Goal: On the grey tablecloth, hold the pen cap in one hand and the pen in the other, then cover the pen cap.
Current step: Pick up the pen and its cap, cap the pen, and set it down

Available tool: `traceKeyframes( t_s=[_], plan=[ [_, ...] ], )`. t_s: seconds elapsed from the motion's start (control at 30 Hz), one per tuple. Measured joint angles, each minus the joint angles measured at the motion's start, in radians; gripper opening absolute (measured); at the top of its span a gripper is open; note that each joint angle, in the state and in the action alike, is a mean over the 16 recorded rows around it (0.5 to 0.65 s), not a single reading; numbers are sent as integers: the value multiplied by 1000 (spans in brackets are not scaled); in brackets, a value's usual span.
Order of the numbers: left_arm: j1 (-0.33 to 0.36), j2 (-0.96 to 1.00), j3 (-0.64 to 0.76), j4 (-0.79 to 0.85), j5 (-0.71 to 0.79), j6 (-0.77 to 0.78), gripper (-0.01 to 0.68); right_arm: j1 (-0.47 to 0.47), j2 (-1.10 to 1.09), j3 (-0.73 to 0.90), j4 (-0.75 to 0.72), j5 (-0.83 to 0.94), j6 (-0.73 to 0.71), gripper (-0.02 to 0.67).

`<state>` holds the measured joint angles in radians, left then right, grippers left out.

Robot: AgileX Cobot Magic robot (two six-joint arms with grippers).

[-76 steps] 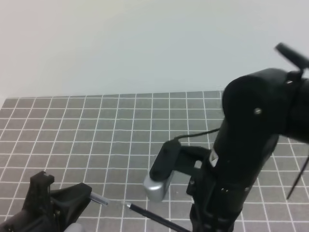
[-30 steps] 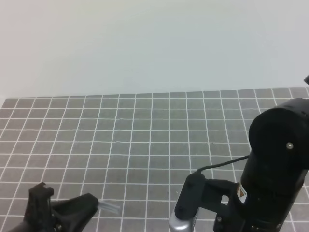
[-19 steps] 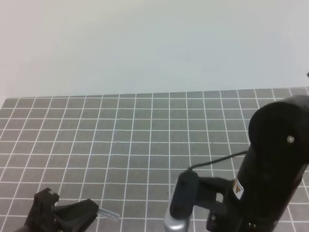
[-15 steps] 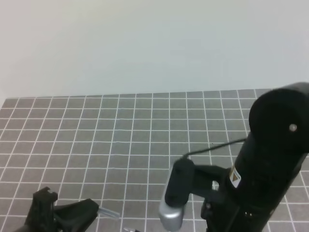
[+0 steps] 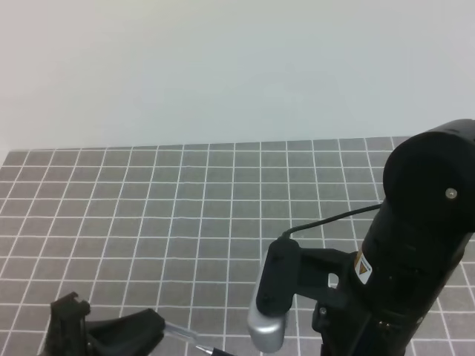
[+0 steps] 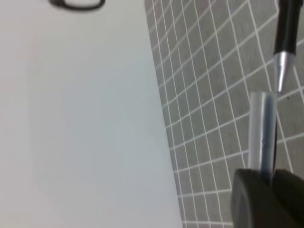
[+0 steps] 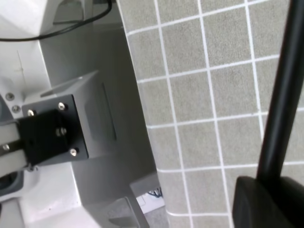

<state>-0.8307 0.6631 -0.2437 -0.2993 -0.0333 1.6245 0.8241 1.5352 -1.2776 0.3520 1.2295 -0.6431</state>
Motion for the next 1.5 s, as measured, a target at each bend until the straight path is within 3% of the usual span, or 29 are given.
traceKeyframes(
  t_s=[1.03, 1.5],
  plan=[
    [-33, -39, 29, -110, -11, 6, 17, 0, 2, 2, 9, -26, 13, 68],
    [23, -52, 29, -113, 14, 21, 1, 0, -1, -1, 20, 19, 6, 37]
  ],
)
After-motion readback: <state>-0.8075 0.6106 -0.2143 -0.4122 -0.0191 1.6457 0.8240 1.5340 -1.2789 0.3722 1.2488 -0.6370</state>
